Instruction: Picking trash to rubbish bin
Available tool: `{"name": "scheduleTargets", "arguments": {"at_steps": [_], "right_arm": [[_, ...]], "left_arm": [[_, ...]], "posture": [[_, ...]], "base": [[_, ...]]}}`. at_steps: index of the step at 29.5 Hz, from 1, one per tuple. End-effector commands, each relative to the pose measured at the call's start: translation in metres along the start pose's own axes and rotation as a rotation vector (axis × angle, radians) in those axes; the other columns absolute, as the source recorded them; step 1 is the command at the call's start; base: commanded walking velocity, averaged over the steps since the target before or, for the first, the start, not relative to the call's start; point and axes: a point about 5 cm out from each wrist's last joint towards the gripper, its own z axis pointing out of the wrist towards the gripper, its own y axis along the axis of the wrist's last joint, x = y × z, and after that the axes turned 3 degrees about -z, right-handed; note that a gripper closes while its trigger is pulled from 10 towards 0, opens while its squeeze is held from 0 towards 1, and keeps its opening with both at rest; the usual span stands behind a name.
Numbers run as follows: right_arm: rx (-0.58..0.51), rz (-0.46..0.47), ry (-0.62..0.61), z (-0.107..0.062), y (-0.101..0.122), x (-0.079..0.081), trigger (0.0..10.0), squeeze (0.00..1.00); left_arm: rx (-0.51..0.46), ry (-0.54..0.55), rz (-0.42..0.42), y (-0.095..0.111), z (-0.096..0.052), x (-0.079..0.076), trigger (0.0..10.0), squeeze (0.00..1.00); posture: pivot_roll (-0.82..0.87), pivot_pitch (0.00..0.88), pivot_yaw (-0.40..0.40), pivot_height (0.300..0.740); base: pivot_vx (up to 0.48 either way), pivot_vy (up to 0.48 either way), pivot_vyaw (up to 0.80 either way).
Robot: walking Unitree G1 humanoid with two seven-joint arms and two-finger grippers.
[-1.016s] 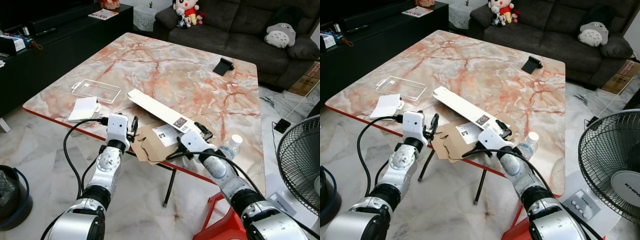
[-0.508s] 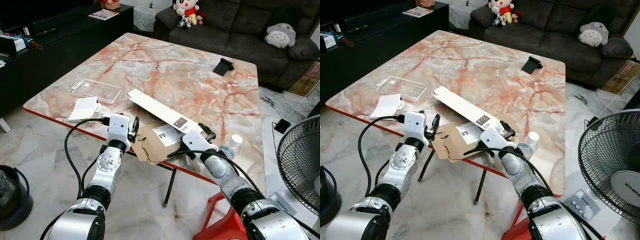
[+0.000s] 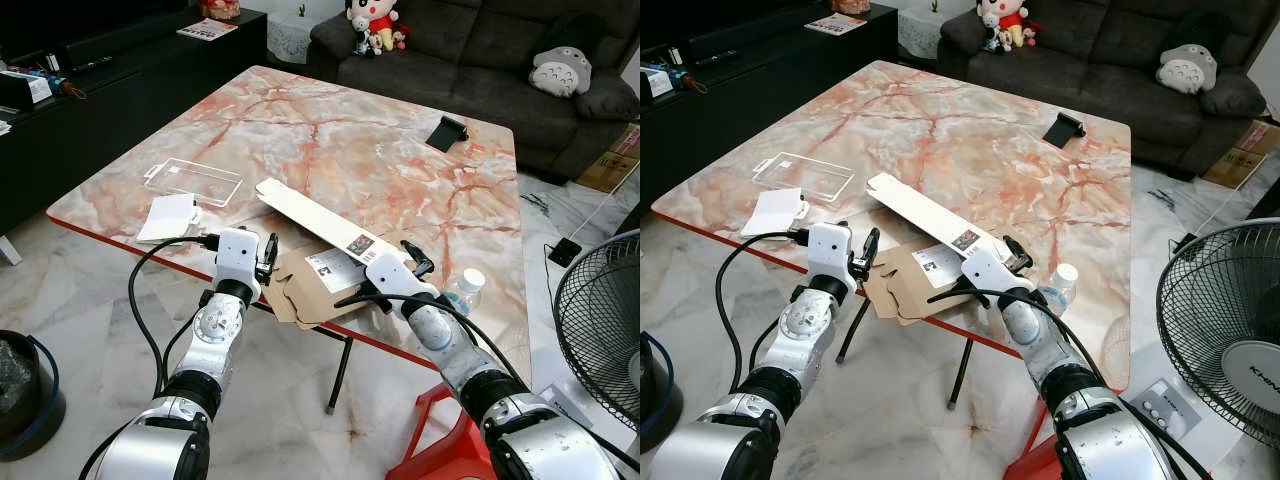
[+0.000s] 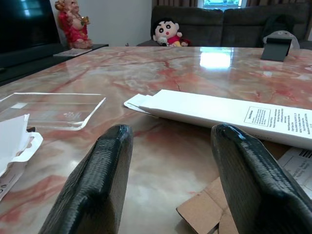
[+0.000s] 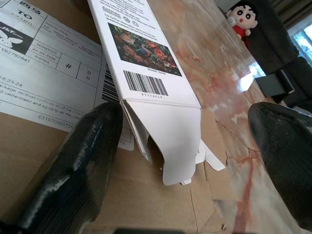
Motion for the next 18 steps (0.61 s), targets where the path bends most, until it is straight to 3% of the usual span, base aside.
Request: {"name": "scheduleTargets", "arguments": {"at_steps": [1,3,18], "right_arm": [[0.016,0.002,-0.02,0.0023,0.0,-0.0065,1.0,0.0],[0.016,0.002,-0.02,0.0025,0.0002,-0.0064,0.0,0.0],[0.01,0.002,-0.002,0.0015,-0.0001,-0.0029,0.0,0.0]], "left_arm": [[0.012,-0.009,0.008,-0.0009,0.0004,-0.0027,10.0,0.0],[0.012,-0.009,0.008,-0.0008,0.0006,-0.0025,10.0,0.0],[0.015,-0.018,0.017,-0.0008,0.0006,-0.0028,10.0,0.0]], "posture": [[0.02,0.036,-0.126,0.74],[0.02,0.039,-0.126,0.74],[0.02,0.044,-0.125,0.74]], "base": [[0.0,0.0,0.0],[0.0,0.0,0.0],[0.0,0.0,0.0]]}}
